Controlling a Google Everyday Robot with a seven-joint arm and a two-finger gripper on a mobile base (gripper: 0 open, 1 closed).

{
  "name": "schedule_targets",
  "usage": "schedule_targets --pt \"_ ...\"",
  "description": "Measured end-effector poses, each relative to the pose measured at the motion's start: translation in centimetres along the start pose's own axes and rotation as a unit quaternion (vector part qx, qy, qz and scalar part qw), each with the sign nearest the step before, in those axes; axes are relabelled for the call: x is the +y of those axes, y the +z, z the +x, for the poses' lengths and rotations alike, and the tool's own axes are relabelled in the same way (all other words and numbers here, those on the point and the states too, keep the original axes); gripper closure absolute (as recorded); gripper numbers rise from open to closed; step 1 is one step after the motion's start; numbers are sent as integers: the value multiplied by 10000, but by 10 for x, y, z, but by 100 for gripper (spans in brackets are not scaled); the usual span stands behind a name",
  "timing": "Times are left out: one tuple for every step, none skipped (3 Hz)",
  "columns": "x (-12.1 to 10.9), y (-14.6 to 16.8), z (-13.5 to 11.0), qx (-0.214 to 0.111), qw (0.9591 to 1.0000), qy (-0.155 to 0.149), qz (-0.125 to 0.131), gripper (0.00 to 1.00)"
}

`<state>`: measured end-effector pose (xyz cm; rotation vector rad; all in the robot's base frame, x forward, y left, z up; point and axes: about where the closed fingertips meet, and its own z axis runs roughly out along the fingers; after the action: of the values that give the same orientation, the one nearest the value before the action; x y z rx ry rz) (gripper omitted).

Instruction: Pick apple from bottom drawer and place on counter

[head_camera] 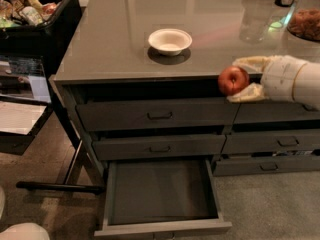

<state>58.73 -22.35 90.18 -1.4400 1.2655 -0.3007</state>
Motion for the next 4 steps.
schedule_targets --pt "-41 27 -37 -363 9979 515 143 100" --pt "-65 67 -54 -614 9910 1188 -62 100" --pt "-69 102 -41 -614 9762 2038 -425 100" --pt "-68 122 -18 -338 9605 2675 -687 100"
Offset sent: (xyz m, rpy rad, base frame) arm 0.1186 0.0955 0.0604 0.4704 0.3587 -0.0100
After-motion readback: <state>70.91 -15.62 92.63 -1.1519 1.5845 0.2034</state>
